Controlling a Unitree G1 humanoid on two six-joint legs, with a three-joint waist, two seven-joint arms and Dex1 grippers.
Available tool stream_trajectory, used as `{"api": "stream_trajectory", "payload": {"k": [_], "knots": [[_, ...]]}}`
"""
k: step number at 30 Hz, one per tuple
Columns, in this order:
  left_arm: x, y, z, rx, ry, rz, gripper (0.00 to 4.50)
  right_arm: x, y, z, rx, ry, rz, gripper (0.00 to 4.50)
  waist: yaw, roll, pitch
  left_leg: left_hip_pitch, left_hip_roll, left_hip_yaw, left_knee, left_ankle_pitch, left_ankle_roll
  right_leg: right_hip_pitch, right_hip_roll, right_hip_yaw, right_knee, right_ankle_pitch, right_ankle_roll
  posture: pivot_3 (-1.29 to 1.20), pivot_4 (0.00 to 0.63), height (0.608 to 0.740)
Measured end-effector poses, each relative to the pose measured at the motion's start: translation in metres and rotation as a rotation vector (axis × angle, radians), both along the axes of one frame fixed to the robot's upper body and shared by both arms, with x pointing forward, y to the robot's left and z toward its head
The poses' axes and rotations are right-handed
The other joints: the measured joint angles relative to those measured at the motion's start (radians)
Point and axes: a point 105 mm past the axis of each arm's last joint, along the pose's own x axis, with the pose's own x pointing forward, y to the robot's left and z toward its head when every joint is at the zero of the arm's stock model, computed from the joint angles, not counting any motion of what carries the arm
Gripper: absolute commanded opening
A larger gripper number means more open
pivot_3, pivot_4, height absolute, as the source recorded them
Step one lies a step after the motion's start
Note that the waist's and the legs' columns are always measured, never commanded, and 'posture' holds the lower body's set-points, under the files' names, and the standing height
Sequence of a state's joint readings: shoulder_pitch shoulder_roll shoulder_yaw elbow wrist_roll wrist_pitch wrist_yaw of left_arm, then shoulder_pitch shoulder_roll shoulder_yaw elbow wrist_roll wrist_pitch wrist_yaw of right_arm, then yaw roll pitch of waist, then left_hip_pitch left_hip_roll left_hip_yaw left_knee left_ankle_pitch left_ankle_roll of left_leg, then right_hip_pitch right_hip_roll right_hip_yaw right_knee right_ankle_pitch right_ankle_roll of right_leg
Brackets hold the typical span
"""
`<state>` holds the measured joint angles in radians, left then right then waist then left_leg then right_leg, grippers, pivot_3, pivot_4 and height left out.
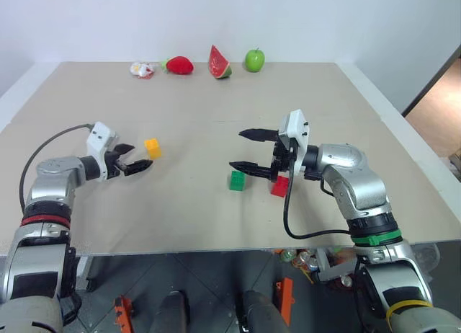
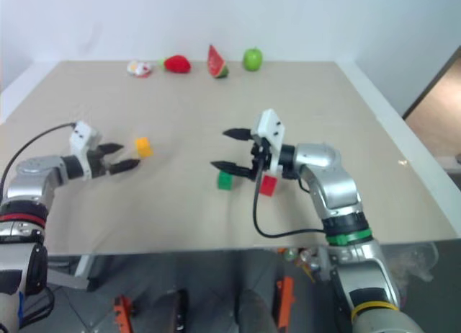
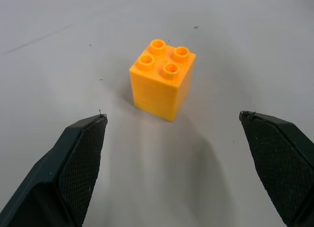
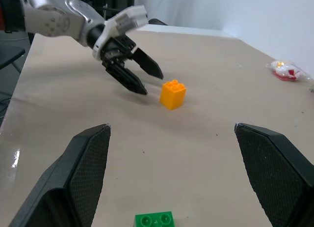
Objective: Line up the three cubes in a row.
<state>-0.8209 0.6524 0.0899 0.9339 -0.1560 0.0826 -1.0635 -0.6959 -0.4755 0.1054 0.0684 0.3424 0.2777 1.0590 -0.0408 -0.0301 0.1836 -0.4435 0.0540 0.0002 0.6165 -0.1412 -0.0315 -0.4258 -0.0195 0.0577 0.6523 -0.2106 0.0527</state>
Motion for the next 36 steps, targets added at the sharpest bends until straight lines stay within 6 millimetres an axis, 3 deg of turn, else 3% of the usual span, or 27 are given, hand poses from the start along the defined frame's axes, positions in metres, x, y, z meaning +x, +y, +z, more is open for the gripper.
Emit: {"api": "stream_trajectory", "payload": {"k": [33, 34, 36], "knots": [[0.033, -0.025, -0.008, 0.009, 0.001, 0.12, 4.47, -0.001, -0.006, -0.002, 0.013, 0.022, -0.054, 4.22, 0.0, 0.0, 0.0, 0.0, 0.0, 0.0, 0.0, 0.0, 0.0, 0.0, 0.0, 0.0, 0.0, 0.002, 0.004, 0.0, 0.15, 0.74], [0.033, -0.026, -0.008, 0.007, 0.001, 0.122, 3.95, -0.001, -0.006, -0.001, 0.013, 0.021, -0.056, 4.22, 0.0, 0.0, 0.0, 0.0, -0.001, 0.0, 0.0, 0.0, 0.0, 0.0, 0.0, 0.0, 0.0, 0.002, 0.004, 0.0, 0.15, 0.74], [0.034, -0.026, -0.009, 0.007, 0.001, 0.133, 3.33, -0.001, -0.007, -0.001, 0.011, 0.021, -0.059, 4.22, 0.0, 0.0, 0.0, 0.0, 0.0, 0.0, 0.0, 0.0, 0.0, 0.0, 0.0, 0.0, 0.0, 0.002, 0.004, 0.0, 0.15, 0.74]]}}
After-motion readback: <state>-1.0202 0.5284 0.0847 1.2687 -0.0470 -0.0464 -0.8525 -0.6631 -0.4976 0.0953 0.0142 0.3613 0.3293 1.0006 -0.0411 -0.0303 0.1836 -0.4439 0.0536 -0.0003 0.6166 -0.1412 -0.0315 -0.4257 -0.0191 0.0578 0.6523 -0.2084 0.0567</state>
